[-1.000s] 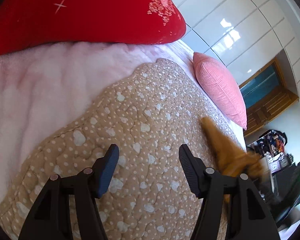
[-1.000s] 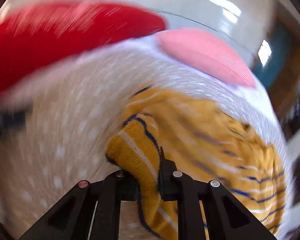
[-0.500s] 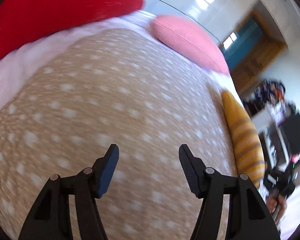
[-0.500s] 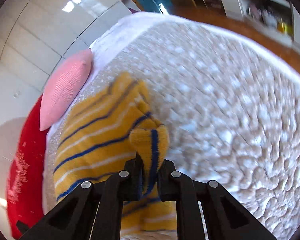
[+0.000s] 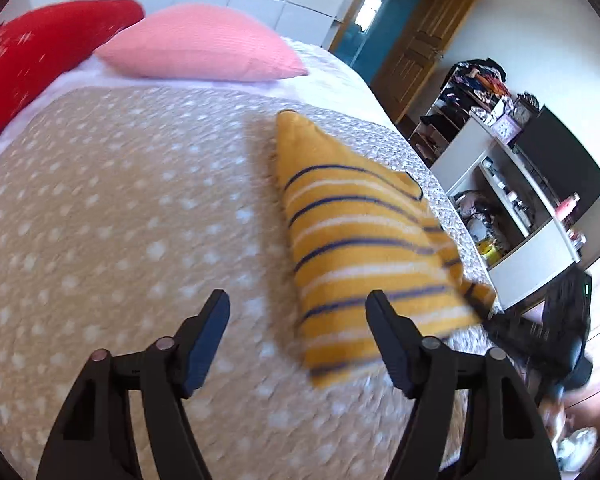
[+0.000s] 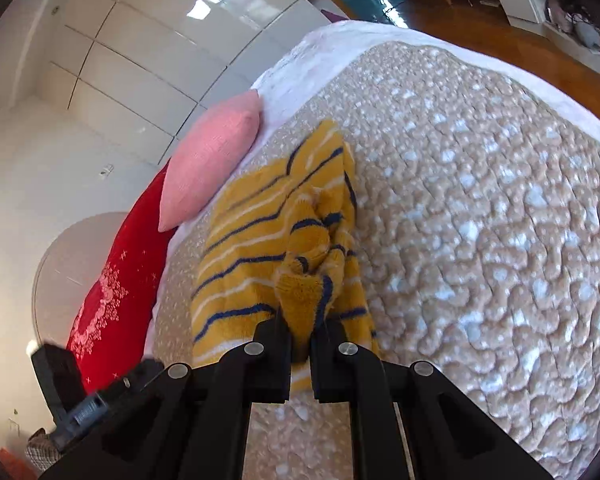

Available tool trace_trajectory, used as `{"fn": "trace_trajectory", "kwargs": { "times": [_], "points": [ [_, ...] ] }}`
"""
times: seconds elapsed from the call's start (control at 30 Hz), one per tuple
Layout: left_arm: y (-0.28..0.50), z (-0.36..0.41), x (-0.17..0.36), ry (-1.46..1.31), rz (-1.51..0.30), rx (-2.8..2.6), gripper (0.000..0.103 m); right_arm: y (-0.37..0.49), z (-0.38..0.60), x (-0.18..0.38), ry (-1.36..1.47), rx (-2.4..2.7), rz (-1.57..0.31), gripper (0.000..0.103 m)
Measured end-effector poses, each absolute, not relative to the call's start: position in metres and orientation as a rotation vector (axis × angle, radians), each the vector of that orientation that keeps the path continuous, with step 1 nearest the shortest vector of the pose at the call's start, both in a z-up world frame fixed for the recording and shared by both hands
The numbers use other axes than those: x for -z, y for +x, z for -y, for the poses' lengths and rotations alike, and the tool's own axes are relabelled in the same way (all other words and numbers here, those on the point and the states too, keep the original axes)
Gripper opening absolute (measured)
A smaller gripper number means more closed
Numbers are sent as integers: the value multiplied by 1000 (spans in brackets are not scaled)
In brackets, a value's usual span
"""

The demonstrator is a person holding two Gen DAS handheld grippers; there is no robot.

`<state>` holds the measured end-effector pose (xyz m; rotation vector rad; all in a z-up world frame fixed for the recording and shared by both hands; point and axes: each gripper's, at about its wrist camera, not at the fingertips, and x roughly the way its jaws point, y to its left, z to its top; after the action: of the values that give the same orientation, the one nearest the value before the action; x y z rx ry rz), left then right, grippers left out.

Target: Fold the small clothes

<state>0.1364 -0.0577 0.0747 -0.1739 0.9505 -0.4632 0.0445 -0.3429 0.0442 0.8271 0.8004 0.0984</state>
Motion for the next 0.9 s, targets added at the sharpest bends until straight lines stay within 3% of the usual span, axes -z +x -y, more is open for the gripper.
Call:
{"fn": "trace_trajectory", "kwargs": {
  "times": [0.2,0.3,0.33,0.4,0.47,0.73,0.77,0.8,0.9],
  "points": [
    [164,116,-22,43,-1140,430,71,37,352,-5,834,-93,-869,11],
    [158,100,-47,-6,-1083,467,68,33,360,-10,817,-92,-868,21],
    [157,94,-57,-14,-1045,470,68,30,365,-17,809,-103,-837,27],
    [162,81,-76,-48,-975,469,74,29,377,-34,778,-92,-758,73],
    [178,73,-78,-98,-974,488,89,38,386,-45,750,-53,-710,87],
    [234,104,-18,-342,-1196,725,94,149,375,-13,699,-147,-884,85],
    [234,111,-11,-351,-1227,757,92,161,367,-3,704,-191,-928,76],
    [230,118,-9,-316,-1228,743,82,168,362,1,713,-213,-943,62],
    [219,114,-28,-260,-1160,710,58,175,349,0,771,-239,-943,43]
  ]
}}
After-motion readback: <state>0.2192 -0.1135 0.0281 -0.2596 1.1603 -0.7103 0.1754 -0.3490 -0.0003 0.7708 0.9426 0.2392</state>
